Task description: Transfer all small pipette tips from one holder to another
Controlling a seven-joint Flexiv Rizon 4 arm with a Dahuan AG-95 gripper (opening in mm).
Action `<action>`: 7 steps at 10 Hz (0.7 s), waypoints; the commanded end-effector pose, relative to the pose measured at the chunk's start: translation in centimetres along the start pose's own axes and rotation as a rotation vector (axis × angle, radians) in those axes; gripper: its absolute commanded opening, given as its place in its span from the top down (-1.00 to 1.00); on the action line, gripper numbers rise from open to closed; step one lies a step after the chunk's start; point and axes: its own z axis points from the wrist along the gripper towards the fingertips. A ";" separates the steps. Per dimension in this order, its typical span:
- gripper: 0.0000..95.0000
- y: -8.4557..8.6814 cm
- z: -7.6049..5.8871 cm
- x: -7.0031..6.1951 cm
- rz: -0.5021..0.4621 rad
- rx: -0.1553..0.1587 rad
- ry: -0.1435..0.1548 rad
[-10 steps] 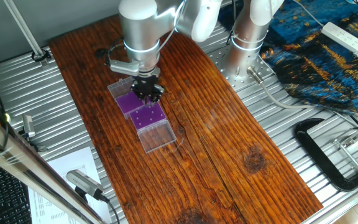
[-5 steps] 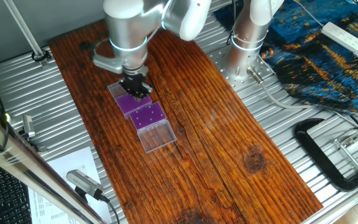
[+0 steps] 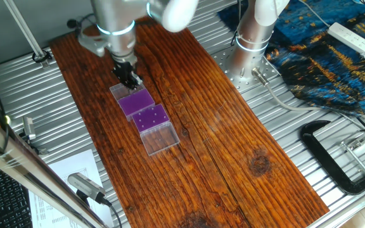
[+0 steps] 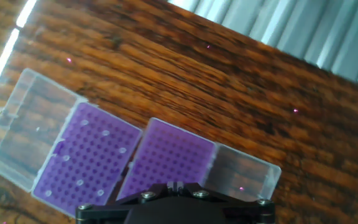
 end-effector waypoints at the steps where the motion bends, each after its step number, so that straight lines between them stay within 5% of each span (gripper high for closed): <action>1: 1.00 -0.9 -0.2 0.3 0.097 -0.004 -0.001; 7: 1.00 -0.8 -0.4 0.2 0.143 0.045 0.030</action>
